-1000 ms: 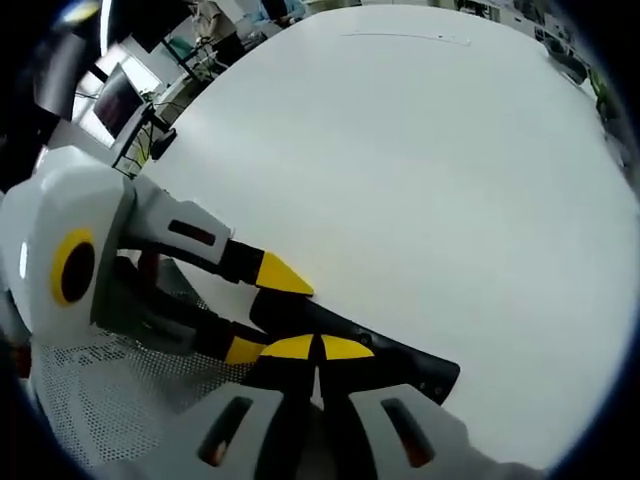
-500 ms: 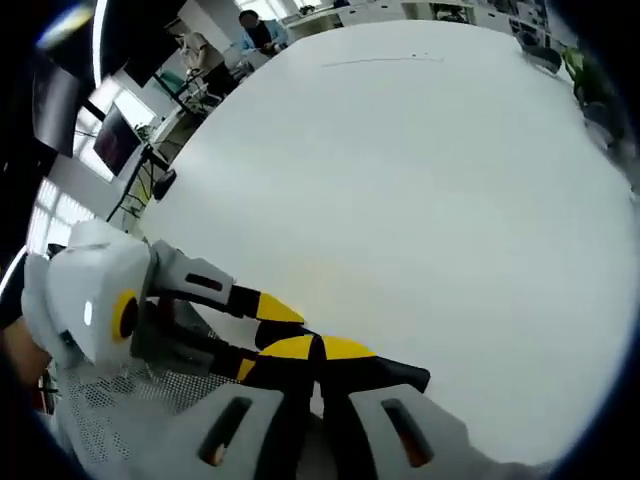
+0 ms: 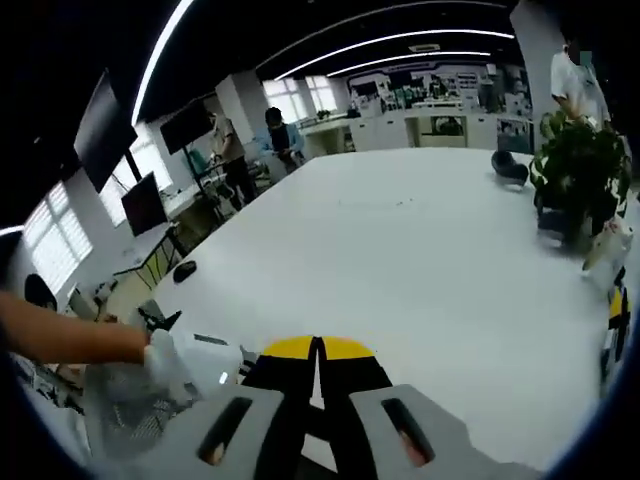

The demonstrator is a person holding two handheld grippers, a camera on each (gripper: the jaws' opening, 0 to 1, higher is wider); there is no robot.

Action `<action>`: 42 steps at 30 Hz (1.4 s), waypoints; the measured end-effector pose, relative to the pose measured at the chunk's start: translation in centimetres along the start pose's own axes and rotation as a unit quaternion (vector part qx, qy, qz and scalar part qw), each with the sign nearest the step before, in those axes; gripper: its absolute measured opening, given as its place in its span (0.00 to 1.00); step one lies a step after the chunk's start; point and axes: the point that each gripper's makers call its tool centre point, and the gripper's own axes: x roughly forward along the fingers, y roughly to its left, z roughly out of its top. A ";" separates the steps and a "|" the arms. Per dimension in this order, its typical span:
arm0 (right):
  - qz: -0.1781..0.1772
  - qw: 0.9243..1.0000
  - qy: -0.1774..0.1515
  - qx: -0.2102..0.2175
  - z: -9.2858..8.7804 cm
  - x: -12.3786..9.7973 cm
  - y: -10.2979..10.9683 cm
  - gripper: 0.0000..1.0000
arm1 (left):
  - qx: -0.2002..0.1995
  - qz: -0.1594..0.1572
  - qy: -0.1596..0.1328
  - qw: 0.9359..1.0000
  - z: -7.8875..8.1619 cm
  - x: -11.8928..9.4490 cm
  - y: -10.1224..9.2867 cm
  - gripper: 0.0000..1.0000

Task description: Press the specified remote control buttons in sequence, fully releasing each button before pressing the next.

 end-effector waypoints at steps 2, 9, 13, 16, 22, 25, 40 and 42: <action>0.011 0.999 -0.032 0.002 1.3 -1.5 0.4 0.00 | 0.000 -0.002 0.007 1.000 0.0 0.0 0.0 0.24; 0.017 0.993 -0.111 -0.036 3.9 -5.9 1.3 0.03 | 0.003 -0.003 0.037 0.999 0.0 0.0 0.0 0.24; 0.023 0.987 -0.150 -0.043 4.3 -8.1 1.7 0.21 | -0.002 -0.003 0.053 0.999 0.0 0.1 0.0 0.24; 0.013 0.985 -0.159 -0.065 3.8 -9.2 1.4 0.37 | -0.006 0.002 0.063 0.998 -0.1 0.2 0.0 0.25; -0.031 0.980 -0.174 -0.088 2.6 -10.0 -0.5 0.69 | -0.006 0.003 0.070 0.998 -0.1 0.1 0.0 0.25; -0.064 0.978 -0.174 -0.098 1.9 -10.2 -1.8 0.84 | -0.008 0.005 0.068 0.998 -0.2 0.1 0.0 0.25; -0.102 0.977 -0.181 -0.038 -1.1 -8.2 -4.0 1.00 | -0.013 0.004 0.067 0.998 -0.1 0.1 0.0 0.25; -0.111 0.976 -0.181 -0.045 -1.1 -8.0 -4.2 1.00 | -0.017 0.007 0.065 0.998 -0.1 0.1 0.0 0.25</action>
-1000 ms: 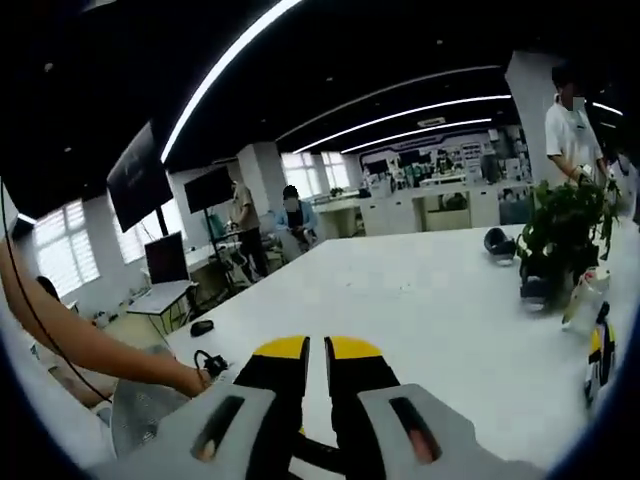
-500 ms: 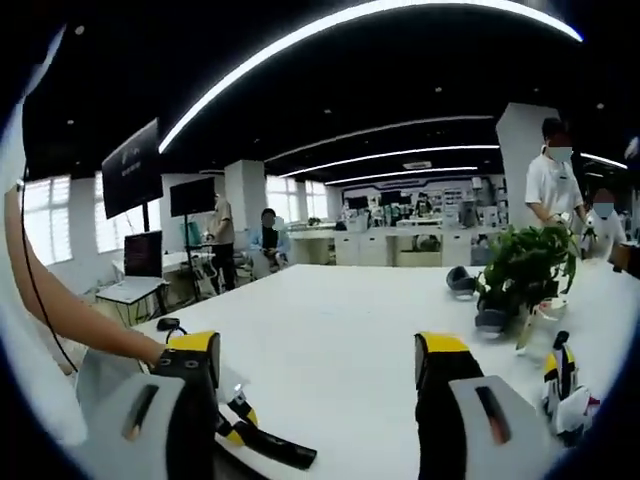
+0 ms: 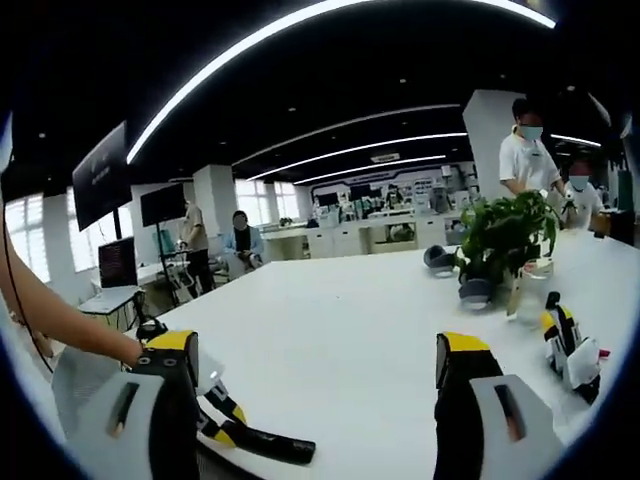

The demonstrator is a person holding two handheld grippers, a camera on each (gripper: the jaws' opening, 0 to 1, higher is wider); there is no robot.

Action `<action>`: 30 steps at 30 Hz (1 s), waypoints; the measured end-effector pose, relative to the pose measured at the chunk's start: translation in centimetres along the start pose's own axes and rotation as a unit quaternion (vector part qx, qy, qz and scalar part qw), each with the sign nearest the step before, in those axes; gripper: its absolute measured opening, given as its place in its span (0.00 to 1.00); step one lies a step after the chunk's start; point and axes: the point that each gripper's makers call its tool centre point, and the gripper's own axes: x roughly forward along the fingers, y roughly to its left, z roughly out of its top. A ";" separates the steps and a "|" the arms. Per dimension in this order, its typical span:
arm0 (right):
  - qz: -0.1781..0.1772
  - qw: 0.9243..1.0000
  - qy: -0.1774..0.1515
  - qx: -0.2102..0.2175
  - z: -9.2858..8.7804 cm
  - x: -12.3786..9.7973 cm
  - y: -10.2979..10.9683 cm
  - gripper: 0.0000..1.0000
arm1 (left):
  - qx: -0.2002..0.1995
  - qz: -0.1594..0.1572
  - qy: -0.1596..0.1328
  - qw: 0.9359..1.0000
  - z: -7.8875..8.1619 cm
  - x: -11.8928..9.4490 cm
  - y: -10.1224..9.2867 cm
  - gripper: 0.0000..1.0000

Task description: Press the specified remote control buttons in sequence, fully releasing each button before pressing the next.

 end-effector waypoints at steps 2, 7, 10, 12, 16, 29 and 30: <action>-0.011 1.000 0.012 -0.011 -0.5 0.3 -0.3 1.00 | -0.001 0.001 -0.001 1.000 0.0 0.0 0.0 0.24; -0.052 0.996 0.049 -0.050 -1.8 0.5 -1.3 1.00 | -0.003 0.002 -0.003 1.000 0.0 0.0 0.0 0.24; -0.058 0.996 0.050 -0.043 -2.0 0.5 -1.6 1.00 | -0.003 0.002 -0.004 1.000 0.0 0.0 0.0 0.24; -0.059 0.996 0.049 -0.038 -1.9 0.5 -1.7 1.00 | -0.001 0.000 -0.009 1.000 -0.1 0.0 0.1 0.24; -0.059 0.995 0.067 -0.035 -2.6 0.7 -1.7 1.00 | 0.002 -0.003 -0.019 1.000 -0.1 -0.1 0.1 0.23; -0.066 0.991 0.107 -0.039 -4.0 0.6 -2.0 0.98 | 0.018 -0.016 0.001 1.000 -0.3 -0.2 0.5 0.22; -0.066 0.991 0.108 -0.039 -4.0 0.6 -2.0 0.98 | 0.021 -0.014 0.005 1.000 -0.4 -0.2 0.7 0.22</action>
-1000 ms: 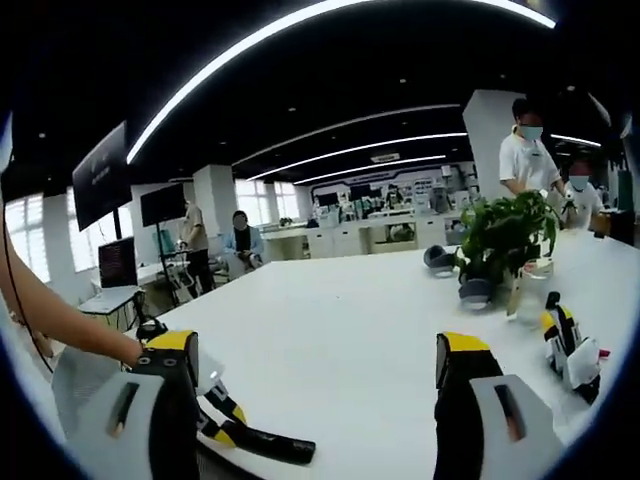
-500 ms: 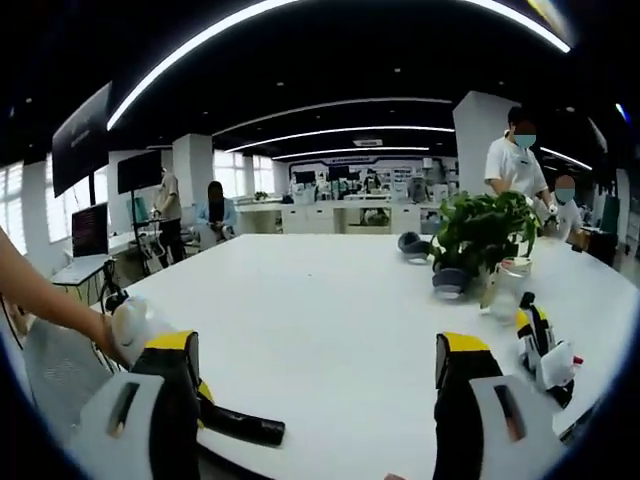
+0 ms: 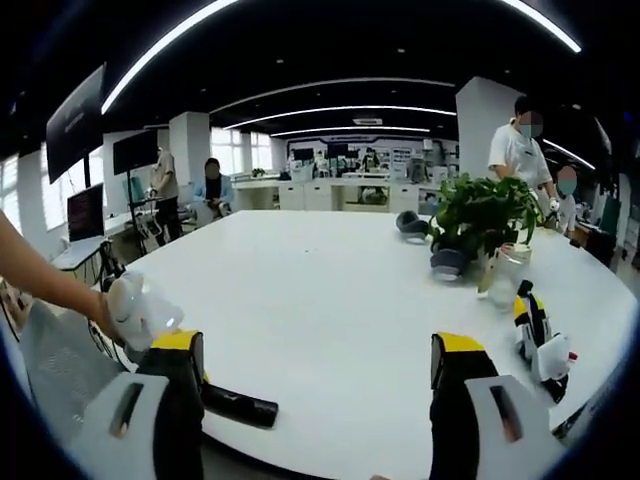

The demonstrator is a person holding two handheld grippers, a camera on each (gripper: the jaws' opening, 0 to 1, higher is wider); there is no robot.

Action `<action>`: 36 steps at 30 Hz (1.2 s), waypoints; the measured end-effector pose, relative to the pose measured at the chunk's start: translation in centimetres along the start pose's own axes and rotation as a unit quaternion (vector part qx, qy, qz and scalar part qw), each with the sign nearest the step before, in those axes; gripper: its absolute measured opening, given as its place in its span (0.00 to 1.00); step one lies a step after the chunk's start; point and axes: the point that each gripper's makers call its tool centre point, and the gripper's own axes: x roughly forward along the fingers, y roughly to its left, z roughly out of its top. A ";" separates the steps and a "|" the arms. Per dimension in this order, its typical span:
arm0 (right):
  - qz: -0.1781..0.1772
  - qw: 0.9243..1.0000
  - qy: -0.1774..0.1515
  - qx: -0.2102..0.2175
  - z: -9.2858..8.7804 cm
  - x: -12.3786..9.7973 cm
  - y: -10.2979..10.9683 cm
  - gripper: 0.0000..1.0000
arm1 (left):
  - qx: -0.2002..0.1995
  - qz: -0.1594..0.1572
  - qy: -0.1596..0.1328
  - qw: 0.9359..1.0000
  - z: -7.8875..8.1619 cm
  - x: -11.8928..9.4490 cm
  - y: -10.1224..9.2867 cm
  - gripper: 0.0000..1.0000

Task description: Press the specified remote control buttons in sequence, fully releasing each button before pressing the next.

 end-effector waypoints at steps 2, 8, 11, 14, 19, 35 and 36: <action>0.000 1.000 0.000 -0.001 0.0 0.0 0.0 0.97 | 0.001 0.000 0.004 1.000 -0.2 -0.1 0.3 0.22; 0.004 1.000 0.012 -0.005 -0.4 0.1 0.2 0.94 | 0.011 0.013 0.009 1.000 -0.4 -0.5 1.9 0.22; 0.005 1.000 0.015 -0.004 -0.5 0.1 0.3 0.94 | 0.017 0.020 0.014 1.000 -0.2 -0.7 2.9 0.22; 0.003 1.000 0.018 -0.004 -0.6 0.1 0.2 0.94 | 0.015 0.021 0.016 1.000 0.1 -0.8 3.8 0.23; -0.001 1.000 0.023 -0.002 -0.8 0.1 0.1 0.95 | 0.012 0.028 0.014 0.999 0.4 -1.0 5.4 0.23; -0.004 1.000 0.026 0.006 -1.0 0.1 -0.2 0.93 | 0.016 0.042 0.033 0.998 0.7 -1.4 10.1 0.23; -0.004 1.000 0.028 0.006 -1.0 0.2 -0.2 0.93 | 0.019 0.044 0.034 0.998 0.7 -1.3 10.3 0.23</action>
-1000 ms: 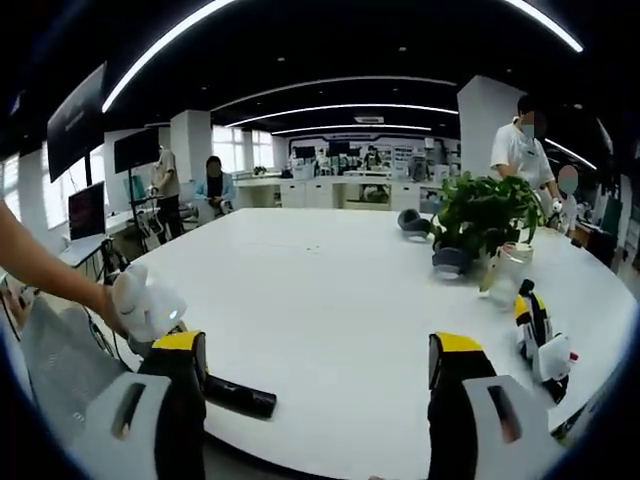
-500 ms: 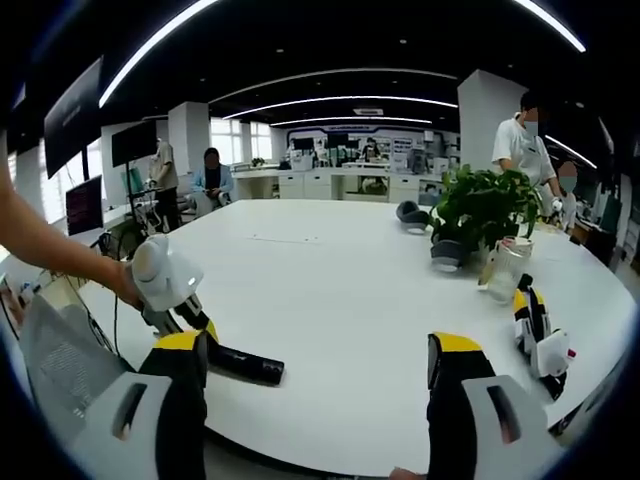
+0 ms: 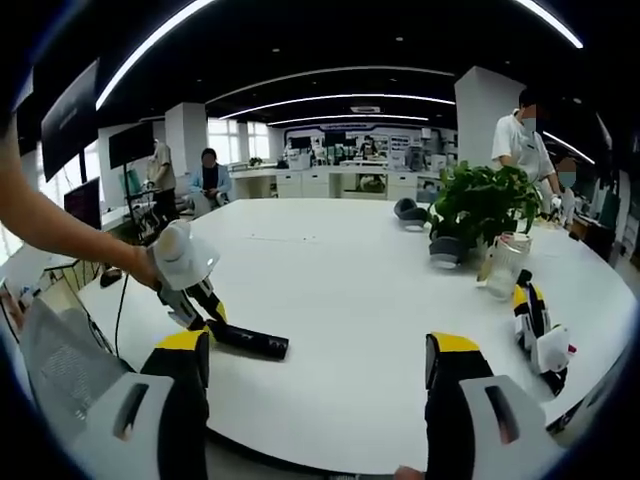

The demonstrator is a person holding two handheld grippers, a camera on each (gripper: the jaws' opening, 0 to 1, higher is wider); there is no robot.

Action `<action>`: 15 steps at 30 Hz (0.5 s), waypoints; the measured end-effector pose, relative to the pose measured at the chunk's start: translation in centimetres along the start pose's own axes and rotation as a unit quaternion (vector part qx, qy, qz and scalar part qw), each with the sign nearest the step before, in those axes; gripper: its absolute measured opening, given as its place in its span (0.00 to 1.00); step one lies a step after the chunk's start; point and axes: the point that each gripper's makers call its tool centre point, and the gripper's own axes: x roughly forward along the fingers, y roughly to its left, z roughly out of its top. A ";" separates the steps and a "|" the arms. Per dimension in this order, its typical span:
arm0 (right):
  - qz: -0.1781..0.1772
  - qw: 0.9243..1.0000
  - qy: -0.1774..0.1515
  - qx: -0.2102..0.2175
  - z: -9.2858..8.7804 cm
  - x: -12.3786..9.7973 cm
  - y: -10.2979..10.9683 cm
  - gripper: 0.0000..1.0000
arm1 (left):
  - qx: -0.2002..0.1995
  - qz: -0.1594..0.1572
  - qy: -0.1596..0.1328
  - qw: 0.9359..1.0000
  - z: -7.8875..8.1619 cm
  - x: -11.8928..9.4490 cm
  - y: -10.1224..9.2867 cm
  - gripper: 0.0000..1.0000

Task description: Press the specified remote control buttons in sequence, fully releasing each button before pressing the next.

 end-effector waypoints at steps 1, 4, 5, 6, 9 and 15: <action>0.000 1.000 0.000 0.000 0.0 0.0 0.0 0.93 | 0.003 0.002 0.003 1.000 0.0 0.1 0.4 0.23; 0.002 1.000 -0.004 0.004 0.1 0.0 0.1 0.92 | 0.001 0.004 0.001 1.000 0.2 -0.1 1.3 0.23; 0.002 1.000 -0.004 0.004 0.1 -0.1 0.0 0.92 | 0.002 0.007 0.001 1.000 0.3 -0.1 1.7 0.23; 0.000 1.000 -0.004 0.003 0.1 -0.1 0.0 0.92 | 0.003 0.009 0.001 1.000 0.4 -0.1 2.0 0.23; -0.001 1.000 -0.003 0.000 0.1 0.0 0.0 0.92 | 0.007 0.014 0.005 1.000 0.5 0.0 3.2 0.23; -0.003 1.000 0.003 0.001 -0.1 0.0 -0.1 0.92 | 0.016 0.027 0.013 0.999 0.5 0.1 5.5 0.23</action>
